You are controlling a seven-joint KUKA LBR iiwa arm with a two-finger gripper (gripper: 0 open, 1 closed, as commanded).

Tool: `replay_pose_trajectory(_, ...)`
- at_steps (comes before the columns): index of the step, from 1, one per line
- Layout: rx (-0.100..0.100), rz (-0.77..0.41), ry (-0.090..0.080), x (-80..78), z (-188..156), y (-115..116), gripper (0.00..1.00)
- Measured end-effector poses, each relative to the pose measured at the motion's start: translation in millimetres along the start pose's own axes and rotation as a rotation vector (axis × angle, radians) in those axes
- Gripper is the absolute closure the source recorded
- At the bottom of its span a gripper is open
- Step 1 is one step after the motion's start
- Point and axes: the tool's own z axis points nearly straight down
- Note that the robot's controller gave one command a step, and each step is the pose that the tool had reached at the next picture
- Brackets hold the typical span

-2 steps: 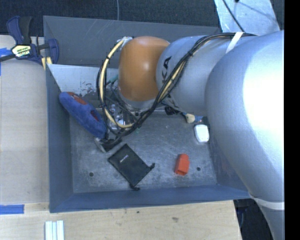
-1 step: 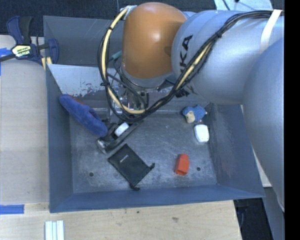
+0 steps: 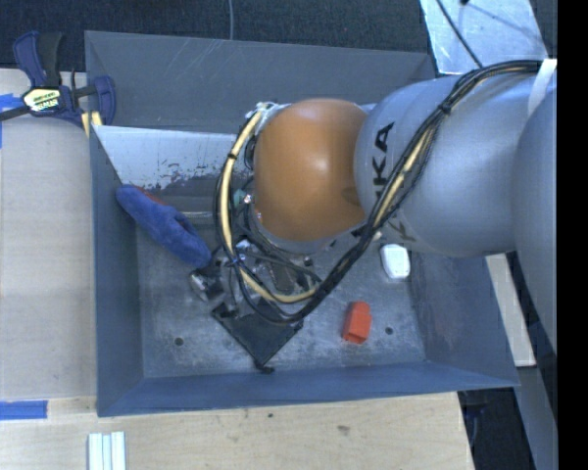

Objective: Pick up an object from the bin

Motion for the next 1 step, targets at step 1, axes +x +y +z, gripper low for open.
replay_pose_trajectory(1, 0.0, 0.067, -0.001, 16.4, 17.6, 32.2, 1.0)
